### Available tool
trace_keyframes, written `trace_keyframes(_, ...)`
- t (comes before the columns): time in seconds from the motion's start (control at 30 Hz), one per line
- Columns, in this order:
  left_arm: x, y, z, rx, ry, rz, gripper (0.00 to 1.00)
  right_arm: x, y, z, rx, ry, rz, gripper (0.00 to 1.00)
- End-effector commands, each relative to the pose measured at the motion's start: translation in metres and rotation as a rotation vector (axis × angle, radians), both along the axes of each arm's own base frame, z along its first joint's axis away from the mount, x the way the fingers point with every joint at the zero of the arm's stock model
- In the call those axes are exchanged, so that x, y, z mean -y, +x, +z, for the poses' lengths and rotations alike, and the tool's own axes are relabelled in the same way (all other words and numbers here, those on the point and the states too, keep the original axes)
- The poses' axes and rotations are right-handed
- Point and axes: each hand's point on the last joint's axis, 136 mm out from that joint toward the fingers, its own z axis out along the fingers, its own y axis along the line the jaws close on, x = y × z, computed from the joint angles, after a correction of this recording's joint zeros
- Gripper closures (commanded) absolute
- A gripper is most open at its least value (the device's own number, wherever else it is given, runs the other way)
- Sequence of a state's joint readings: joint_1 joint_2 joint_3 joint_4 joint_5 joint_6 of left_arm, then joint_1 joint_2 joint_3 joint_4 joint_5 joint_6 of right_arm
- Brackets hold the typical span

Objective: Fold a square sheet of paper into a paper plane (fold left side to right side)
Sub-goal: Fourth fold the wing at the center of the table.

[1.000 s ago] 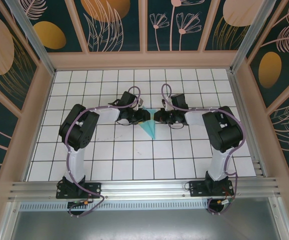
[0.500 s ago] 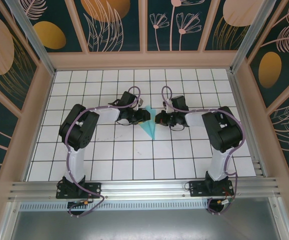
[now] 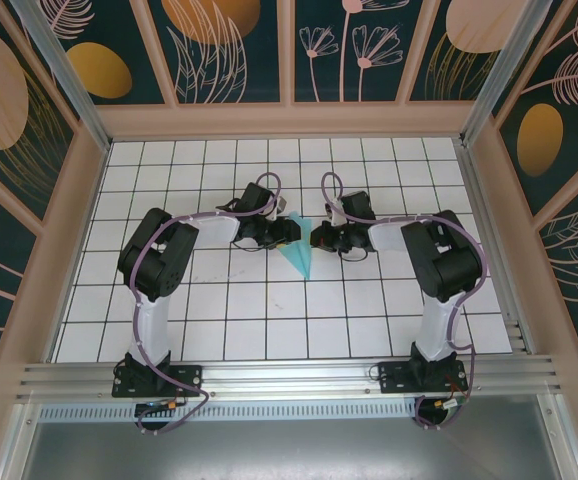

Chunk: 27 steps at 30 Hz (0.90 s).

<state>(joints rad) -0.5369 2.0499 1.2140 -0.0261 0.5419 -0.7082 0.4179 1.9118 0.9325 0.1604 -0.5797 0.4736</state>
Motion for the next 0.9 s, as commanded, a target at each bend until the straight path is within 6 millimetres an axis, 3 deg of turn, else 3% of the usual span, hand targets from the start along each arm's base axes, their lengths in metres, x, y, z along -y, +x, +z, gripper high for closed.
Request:
trace_keyframes(0.0,-0.007,-0.005,-0.02,-0.02,0.066,-0.003,0.56,0.0,-0.001,-0.008,-0.012,-0.029,0.016,0.93)
trace_keyframes(0.33,-0.006,-0.005,-0.017,-0.016,0.059,-0.006,0.56,0.001,-0.01,-0.025,-0.053,-0.108,0.031,0.93)
trace_keyframes(0.67,0.0,0.009,0.041,0.089,0.013,-0.014,0.53,0.005,-0.016,-0.037,-0.083,-0.175,0.037,0.93)
trace_keyframes(0.87,0.012,0.006,0.047,0.071,-0.057,-0.038,0.6,0.001,-0.014,-0.035,-0.069,-0.169,0.042,0.93)
